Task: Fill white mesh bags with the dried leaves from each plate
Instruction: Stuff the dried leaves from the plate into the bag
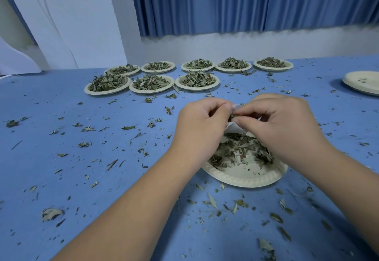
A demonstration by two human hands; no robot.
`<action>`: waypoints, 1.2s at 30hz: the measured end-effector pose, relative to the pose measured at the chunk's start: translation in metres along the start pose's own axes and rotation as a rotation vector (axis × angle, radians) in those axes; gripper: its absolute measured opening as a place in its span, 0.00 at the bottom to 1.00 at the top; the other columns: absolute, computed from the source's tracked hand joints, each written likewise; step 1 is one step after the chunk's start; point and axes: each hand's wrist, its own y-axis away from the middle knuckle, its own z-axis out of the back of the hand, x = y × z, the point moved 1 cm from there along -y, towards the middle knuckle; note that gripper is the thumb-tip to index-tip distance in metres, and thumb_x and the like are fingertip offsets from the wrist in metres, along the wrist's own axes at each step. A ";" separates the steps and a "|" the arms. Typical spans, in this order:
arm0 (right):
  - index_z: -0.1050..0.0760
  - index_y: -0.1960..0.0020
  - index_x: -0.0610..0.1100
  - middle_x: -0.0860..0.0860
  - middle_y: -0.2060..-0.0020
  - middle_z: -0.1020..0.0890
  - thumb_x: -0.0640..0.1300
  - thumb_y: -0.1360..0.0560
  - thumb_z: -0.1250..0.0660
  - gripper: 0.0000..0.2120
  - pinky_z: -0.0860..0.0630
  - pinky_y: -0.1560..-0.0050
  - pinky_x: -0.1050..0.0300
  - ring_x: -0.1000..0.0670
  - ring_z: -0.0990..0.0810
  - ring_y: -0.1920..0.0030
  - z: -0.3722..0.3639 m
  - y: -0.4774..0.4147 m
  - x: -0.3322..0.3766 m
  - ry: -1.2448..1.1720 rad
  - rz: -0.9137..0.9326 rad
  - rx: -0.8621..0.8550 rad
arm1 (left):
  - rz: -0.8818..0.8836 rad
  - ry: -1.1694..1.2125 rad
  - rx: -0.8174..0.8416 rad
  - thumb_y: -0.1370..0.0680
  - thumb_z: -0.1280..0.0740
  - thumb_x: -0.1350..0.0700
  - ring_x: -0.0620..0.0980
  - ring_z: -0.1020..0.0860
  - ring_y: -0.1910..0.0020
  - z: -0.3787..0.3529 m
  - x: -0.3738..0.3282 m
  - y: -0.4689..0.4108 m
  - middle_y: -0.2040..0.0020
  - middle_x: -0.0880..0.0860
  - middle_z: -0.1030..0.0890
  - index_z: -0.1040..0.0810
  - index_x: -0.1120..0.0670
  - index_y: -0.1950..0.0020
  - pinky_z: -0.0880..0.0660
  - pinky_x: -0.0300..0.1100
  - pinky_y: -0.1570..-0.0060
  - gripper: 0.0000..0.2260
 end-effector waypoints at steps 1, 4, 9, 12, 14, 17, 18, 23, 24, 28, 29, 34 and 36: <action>0.15 0.58 0.49 0.55 0.68 0.19 0.40 0.31 0.25 0.06 0.30 0.62 0.68 0.55 0.24 0.63 -0.001 -0.003 0.003 0.049 0.025 0.020 | 0.001 0.028 0.004 0.21 0.34 0.57 0.38 0.22 0.64 0.000 -0.001 0.000 0.65 0.41 0.17 0.16 0.46 0.60 0.25 0.34 0.61 0.11; 0.15 0.59 0.47 0.50 0.67 0.20 0.39 0.30 0.28 0.05 0.27 0.57 0.54 0.52 0.24 0.63 -0.005 -0.013 0.009 0.222 0.056 0.168 | 0.027 0.089 -0.002 0.21 0.34 0.58 0.40 0.23 0.69 0.000 0.000 0.000 0.68 0.43 0.19 0.17 0.49 0.62 0.25 0.38 0.65 0.11; 0.18 0.49 0.60 0.59 0.64 0.22 0.48 0.26 0.33 0.10 0.34 0.64 0.69 0.57 0.27 0.65 0.007 -0.025 0.014 -0.024 0.001 0.263 | 0.068 0.134 -0.105 0.21 0.34 0.56 0.41 0.28 0.71 0.014 0.007 -0.009 0.73 0.41 0.24 0.17 0.49 0.61 0.29 0.44 0.63 0.11; 0.25 0.45 0.67 0.63 0.59 0.21 0.56 0.27 0.36 0.11 0.30 0.61 0.72 0.60 0.24 0.62 0.021 -0.021 0.004 -0.059 -0.060 0.149 | 0.057 0.144 -0.180 0.21 0.34 0.56 0.43 0.33 0.74 0.024 0.012 -0.015 0.75 0.42 0.29 0.16 0.51 0.61 0.35 0.43 0.66 0.11; 0.28 0.38 0.65 0.65 0.49 0.23 0.64 0.29 0.41 0.20 0.29 0.54 0.70 0.64 0.25 0.53 0.022 -0.013 -0.004 0.067 -0.123 0.223 | 0.054 0.173 -0.218 0.21 0.35 0.55 0.43 0.34 0.74 0.028 0.015 -0.018 0.75 0.42 0.29 0.16 0.47 0.63 0.38 0.43 0.68 0.13; 0.44 0.25 0.60 0.61 0.27 0.39 0.75 0.37 0.53 0.43 0.38 0.32 0.58 0.59 0.38 0.30 0.005 0.004 -0.011 0.291 -0.177 0.581 | 0.044 0.190 -0.262 0.21 0.35 0.55 0.44 0.34 0.74 0.032 0.017 -0.023 0.74 0.42 0.29 0.17 0.46 0.66 0.38 0.43 0.68 0.14; 0.50 0.23 0.60 0.61 0.24 0.47 0.77 0.39 0.56 0.47 0.44 0.28 0.56 0.58 0.46 0.26 -0.001 0.008 -0.011 0.338 -0.163 0.671 | 0.045 0.193 -0.276 0.21 0.34 0.55 0.44 0.34 0.74 0.032 0.017 -0.024 0.74 0.43 0.29 0.17 0.47 0.66 0.38 0.42 0.68 0.14; 0.57 0.23 0.58 0.60 0.23 0.57 0.79 0.41 0.61 0.51 0.52 0.27 0.57 0.57 0.54 0.24 -0.019 0.013 -0.014 0.372 -0.109 0.779 | 0.041 0.200 -0.295 0.21 0.34 0.58 0.40 0.32 0.76 0.033 0.019 -0.024 0.75 0.42 0.28 0.18 0.49 0.62 0.37 0.40 0.68 0.12; 0.56 0.22 0.58 0.60 0.23 0.54 0.78 0.39 0.58 0.49 0.52 0.28 0.59 0.57 0.53 0.24 -0.020 0.013 -0.014 0.369 -0.095 0.780 | 0.039 0.197 -0.294 0.21 0.34 0.58 0.40 0.33 0.76 0.033 0.019 -0.024 0.75 0.42 0.28 0.18 0.49 0.62 0.37 0.40 0.68 0.12; 0.47 0.24 0.59 0.62 0.27 0.39 0.67 0.29 0.38 0.38 0.46 0.37 0.68 0.61 0.42 0.29 -0.018 0.014 -0.015 0.307 -0.050 0.730 | 0.038 0.198 -0.287 0.21 0.34 0.58 0.40 0.32 0.76 0.033 0.019 -0.023 0.75 0.42 0.28 0.18 0.48 0.63 0.36 0.40 0.68 0.12; 0.46 0.25 0.60 0.63 0.28 0.37 0.66 0.30 0.36 0.38 0.46 0.38 0.68 0.61 0.41 0.30 -0.016 0.013 -0.015 0.284 -0.048 0.715 | 0.038 0.199 -0.286 0.21 0.34 0.57 0.40 0.32 0.76 0.033 0.018 -0.023 0.74 0.42 0.27 0.17 0.48 0.63 0.36 0.39 0.68 0.12; 0.45 0.25 0.59 0.61 0.30 0.35 0.74 0.36 0.42 0.43 0.42 0.34 0.62 0.58 0.40 0.30 -0.015 0.009 -0.009 0.296 -0.042 0.682 | 0.025 0.187 -0.273 0.21 0.34 0.57 0.41 0.32 0.76 0.032 0.018 -0.023 0.74 0.42 0.28 0.18 0.47 0.65 0.36 0.39 0.68 0.13; 0.45 0.24 0.57 0.60 0.28 0.37 0.73 0.34 0.42 0.43 0.43 0.32 0.61 0.57 0.41 0.29 -0.019 0.008 -0.007 0.320 -0.024 0.692 | 0.023 0.182 -0.269 0.21 0.34 0.57 0.41 0.33 0.75 0.032 0.018 -0.022 0.74 0.42 0.28 0.18 0.48 0.65 0.36 0.40 0.68 0.13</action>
